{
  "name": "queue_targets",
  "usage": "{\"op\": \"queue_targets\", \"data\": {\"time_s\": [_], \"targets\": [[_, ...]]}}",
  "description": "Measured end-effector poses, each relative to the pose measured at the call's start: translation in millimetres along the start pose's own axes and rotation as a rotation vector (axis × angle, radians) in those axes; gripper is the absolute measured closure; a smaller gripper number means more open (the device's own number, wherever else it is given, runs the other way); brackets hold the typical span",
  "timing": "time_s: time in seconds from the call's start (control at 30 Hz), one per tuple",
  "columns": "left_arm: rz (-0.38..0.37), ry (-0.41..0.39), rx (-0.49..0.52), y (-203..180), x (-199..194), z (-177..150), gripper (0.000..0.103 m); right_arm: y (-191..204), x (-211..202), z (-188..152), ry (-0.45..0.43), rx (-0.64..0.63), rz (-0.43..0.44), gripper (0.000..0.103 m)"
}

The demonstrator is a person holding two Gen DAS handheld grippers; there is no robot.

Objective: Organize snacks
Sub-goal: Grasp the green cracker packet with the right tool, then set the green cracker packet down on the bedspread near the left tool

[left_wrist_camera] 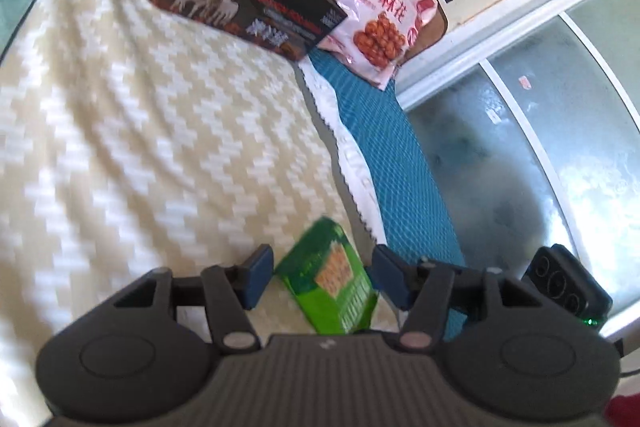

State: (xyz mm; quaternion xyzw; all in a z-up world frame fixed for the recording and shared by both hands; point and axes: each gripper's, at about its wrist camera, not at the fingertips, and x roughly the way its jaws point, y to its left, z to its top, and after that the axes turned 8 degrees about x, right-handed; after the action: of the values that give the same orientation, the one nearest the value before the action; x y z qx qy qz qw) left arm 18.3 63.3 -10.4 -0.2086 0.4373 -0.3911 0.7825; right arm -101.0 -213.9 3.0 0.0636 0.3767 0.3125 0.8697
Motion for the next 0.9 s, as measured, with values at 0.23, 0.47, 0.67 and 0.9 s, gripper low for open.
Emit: {"op": "queue_targets", "data": {"time_s": [0.23,0.47,0.67,0.9], "targets": [[0.018,-0.036,-0.006,2.8,0.1,-0.4,0.053,34.5,36.7,6.6,-0.055,-0.236,-0.091,0.046],[0.179,-0.16,-0.046,27.3,-10.7,31.8,0.056,32.0,78.3,56.2,-0.153,-0.428,-0.204,0.039],[0.218,-0.222,-0.02,27.3,-28.4,53.3,0.051,9.9,84.7,71.7,-0.185,-0.305,-0.244,0.034],[0.246,-0.178,0.067,28.2,-1.6,87.4,0.048,-4.2,67.9,50.9,-0.098,-0.05,-0.152,0.035]]}}
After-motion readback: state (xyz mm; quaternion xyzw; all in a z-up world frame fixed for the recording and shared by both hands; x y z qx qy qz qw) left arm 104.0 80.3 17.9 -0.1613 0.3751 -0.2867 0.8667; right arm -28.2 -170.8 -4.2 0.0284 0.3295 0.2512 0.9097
